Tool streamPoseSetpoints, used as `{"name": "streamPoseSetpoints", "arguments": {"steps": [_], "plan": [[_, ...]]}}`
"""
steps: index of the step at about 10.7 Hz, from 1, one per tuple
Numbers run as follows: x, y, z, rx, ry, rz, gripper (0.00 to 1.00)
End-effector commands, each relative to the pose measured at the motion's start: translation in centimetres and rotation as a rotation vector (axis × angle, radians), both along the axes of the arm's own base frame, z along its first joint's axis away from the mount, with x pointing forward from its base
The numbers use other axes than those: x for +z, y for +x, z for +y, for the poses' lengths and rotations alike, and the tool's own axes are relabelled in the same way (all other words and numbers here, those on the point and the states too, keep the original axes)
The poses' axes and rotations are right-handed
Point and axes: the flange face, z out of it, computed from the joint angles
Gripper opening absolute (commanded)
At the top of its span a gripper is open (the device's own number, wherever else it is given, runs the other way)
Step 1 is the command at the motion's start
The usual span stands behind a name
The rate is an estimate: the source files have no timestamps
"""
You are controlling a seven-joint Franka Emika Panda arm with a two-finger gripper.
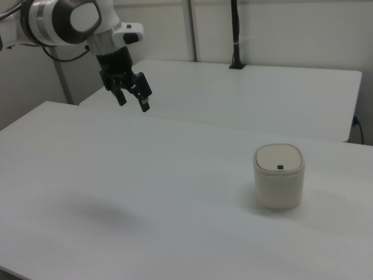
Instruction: Open the trash bin
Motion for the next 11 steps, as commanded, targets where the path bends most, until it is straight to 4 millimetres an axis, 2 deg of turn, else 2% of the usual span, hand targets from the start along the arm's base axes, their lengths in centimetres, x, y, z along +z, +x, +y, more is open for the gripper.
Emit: {"name": "streamPoseSetpoints", "arguments": {"steps": [1,8,11], "plan": [[-0.16,-0.27,0.55,0.025,-0.011,0.033,1.0],[-0.15,-0.26,0.4,0.037,-0.01,0.033,1.0],[-0.7,0.18,-0.38,0.146,-0.03,0.052,0.97]]}}
